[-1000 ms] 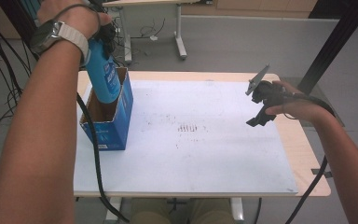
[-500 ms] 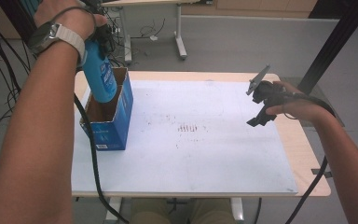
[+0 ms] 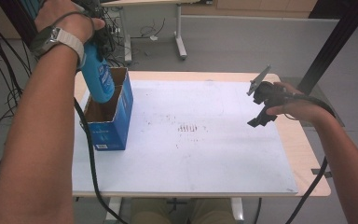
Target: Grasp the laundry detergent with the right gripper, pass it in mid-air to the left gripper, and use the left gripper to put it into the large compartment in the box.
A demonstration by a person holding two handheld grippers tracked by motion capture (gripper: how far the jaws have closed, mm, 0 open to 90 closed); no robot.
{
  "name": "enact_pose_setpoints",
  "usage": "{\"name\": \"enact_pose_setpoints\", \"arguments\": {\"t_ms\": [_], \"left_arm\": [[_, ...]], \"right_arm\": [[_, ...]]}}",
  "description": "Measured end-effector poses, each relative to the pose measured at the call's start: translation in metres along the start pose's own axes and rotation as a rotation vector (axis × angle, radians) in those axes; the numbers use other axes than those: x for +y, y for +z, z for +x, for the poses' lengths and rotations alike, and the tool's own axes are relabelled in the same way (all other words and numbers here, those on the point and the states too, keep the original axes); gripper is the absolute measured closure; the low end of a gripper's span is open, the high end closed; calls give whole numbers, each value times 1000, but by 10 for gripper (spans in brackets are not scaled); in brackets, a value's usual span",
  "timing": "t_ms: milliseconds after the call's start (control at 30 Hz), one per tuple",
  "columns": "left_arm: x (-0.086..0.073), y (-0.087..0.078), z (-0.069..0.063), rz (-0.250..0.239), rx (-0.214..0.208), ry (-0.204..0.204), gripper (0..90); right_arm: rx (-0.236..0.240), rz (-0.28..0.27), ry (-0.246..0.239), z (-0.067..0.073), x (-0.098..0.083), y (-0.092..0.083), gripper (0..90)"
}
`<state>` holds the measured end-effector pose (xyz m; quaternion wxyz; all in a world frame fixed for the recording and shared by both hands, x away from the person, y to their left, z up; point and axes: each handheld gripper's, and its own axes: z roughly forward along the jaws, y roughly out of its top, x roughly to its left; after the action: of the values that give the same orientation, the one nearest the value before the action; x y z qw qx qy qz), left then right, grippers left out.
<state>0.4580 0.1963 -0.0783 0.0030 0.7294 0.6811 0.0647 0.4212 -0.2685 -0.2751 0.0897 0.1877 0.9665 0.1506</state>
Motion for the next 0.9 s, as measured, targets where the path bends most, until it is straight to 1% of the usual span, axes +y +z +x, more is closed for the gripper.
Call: {"name": "enact_pose_setpoints", "arguments": {"t_ms": [67,133,300,433,567,600,700,900], "left_arm": [[0,2,1,-8,-1,-5,376],[1,4,2,-4,1,-5,376],[2,10,3,-12,10,-3,376],[4,18,4,-7,12,4,376],[4,29,6,-8,-2,1,376],[5,31,6,1,1,10,376],[5,38,6,-2,0,15,376],[7,48,9,2,5,14,376]], "right_arm": [[1,1,-1,0,0,1,66],[4,1,0,0,0,2,66],[6,4,2,0,0,5,66],[6,2,5,0,-1,6,66],[9,4,7,0,-2,7,66],[10,2,9,0,-2,8,66],[13,6,10,0,-2,9,66],[15,8,16,0,-5,12,66]]}}
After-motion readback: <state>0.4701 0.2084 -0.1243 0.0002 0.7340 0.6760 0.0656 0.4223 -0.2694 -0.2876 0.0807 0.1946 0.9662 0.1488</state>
